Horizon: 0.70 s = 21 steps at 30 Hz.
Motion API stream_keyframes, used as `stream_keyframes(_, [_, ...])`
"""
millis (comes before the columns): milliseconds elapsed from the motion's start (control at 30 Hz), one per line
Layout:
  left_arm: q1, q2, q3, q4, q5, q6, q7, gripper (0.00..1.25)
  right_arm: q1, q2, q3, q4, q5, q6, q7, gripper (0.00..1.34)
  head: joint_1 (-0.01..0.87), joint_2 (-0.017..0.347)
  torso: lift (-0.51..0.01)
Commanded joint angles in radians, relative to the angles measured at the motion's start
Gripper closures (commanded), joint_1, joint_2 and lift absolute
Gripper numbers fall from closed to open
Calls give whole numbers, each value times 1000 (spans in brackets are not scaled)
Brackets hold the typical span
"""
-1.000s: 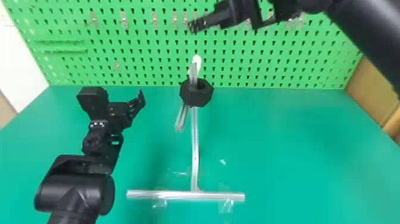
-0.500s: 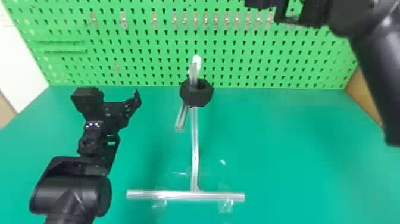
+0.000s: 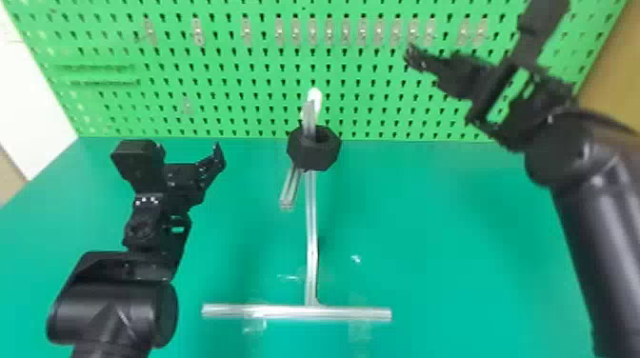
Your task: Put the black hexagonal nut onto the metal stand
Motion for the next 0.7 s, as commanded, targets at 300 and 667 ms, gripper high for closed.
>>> stream_keyframes(300, [-3,0,-1,1,2,-4,0,182,233,52,-39,-51,253,-232,-178,-2,693,81,-1])
stream_keyframes(667, [-7,-1,-9,6,2,-4,0,182,325,47,8,-19,321,-453,-315,-2,693,81,-1])
